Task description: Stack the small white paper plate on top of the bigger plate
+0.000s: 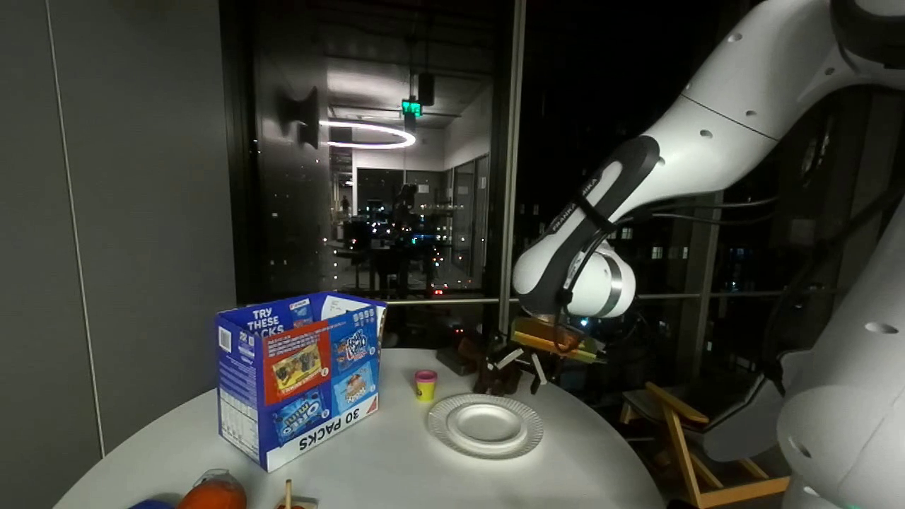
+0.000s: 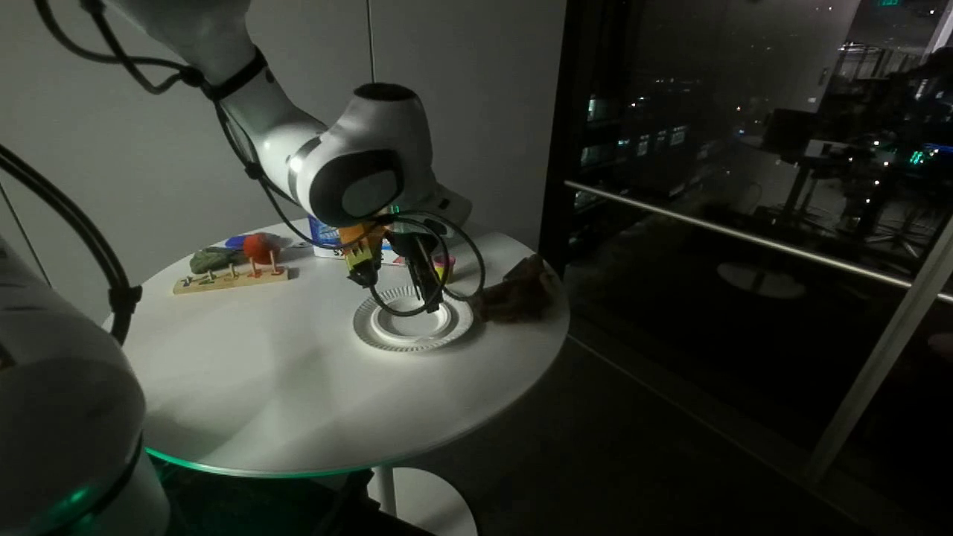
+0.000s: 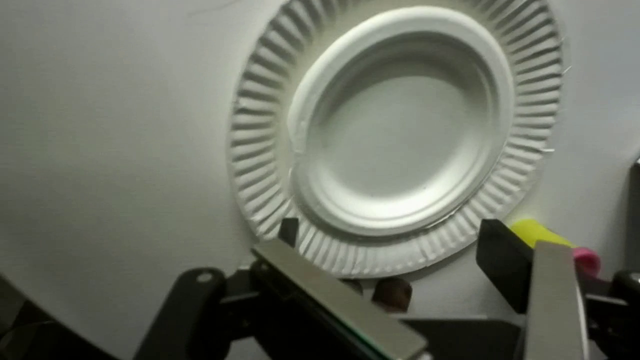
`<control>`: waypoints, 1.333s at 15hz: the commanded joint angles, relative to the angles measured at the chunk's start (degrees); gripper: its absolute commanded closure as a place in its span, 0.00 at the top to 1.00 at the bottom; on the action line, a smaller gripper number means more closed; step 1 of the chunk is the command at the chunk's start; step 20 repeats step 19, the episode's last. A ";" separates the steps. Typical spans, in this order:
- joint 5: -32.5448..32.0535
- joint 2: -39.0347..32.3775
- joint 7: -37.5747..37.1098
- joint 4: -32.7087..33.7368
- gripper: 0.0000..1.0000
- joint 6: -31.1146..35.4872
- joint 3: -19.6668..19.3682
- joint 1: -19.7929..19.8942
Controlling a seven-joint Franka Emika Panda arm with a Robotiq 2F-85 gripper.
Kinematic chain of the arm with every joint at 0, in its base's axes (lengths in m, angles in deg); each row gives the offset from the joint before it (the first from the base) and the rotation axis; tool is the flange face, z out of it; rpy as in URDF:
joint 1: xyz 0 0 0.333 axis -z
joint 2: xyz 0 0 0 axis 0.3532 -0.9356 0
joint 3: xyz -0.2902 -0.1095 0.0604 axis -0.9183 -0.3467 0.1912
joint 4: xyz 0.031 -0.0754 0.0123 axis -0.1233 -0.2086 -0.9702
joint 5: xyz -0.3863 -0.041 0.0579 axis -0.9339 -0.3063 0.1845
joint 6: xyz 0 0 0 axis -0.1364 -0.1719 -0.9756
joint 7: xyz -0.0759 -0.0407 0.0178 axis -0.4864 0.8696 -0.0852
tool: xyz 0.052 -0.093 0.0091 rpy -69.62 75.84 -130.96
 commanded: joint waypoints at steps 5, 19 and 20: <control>-23.66 9.51 -12.47 0.44 1.00 -6.46 11.15 8.03; -15.10 10.27 -2.25 0.76 1.00 -7.48 7.87 -3.59; -15.10 10.27 -2.25 0.76 1.00 -7.48 7.87 -3.59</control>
